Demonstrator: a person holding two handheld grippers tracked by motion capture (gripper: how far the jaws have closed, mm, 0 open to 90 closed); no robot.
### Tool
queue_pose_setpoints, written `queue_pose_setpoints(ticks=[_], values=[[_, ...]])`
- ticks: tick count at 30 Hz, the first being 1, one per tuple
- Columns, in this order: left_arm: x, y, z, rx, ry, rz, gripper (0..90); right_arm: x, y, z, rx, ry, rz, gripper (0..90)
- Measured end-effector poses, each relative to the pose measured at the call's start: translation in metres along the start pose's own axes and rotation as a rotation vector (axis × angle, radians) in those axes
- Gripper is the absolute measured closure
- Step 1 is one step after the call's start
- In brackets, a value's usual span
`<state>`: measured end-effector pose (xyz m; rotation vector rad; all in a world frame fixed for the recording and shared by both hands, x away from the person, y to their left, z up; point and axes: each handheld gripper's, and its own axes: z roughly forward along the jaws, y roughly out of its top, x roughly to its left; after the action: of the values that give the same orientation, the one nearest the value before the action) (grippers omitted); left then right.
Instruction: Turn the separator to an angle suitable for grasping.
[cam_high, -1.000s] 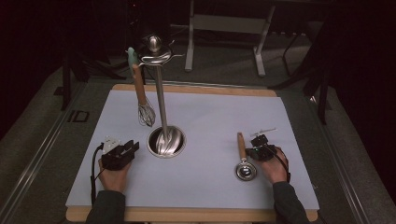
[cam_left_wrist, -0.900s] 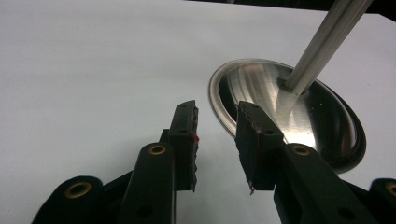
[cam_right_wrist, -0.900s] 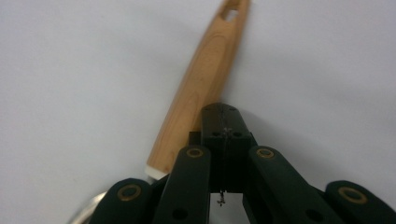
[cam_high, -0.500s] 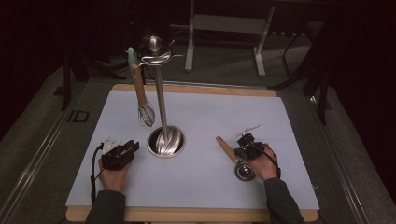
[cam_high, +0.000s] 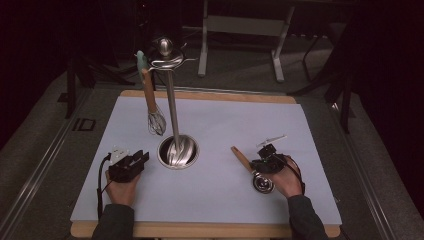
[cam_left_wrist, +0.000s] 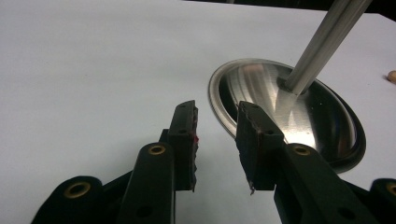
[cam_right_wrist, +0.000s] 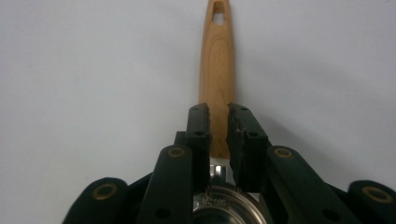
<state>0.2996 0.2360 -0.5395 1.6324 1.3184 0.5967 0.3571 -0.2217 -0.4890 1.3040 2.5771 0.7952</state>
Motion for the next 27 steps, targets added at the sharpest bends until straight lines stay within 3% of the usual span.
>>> queue_pose_setpoints(ticks=[8,16,22,27], values=[[0.0,0.0,0.0,0.0,0.0,0.0,68.6,-0.008,-0.001,0.003,0.027,0.043,0.066,76.8],[0.0,0.0,0.0,0.0,0.0,-0.002,68.4,-0.017,-0.004,0.008,0.052,0.105,0.117,70.1],[0.0,0.0,0.0,0.0,0.001,-0.001,68.4,-0.015,-0.004,0.016,0.102,0.116,0.124,69.0],[0.0,0.0,0.0,0.0,0.001,0.001,68.5,-0.009,0.002,0.018,0.144,0.083,0.113,69.6]])
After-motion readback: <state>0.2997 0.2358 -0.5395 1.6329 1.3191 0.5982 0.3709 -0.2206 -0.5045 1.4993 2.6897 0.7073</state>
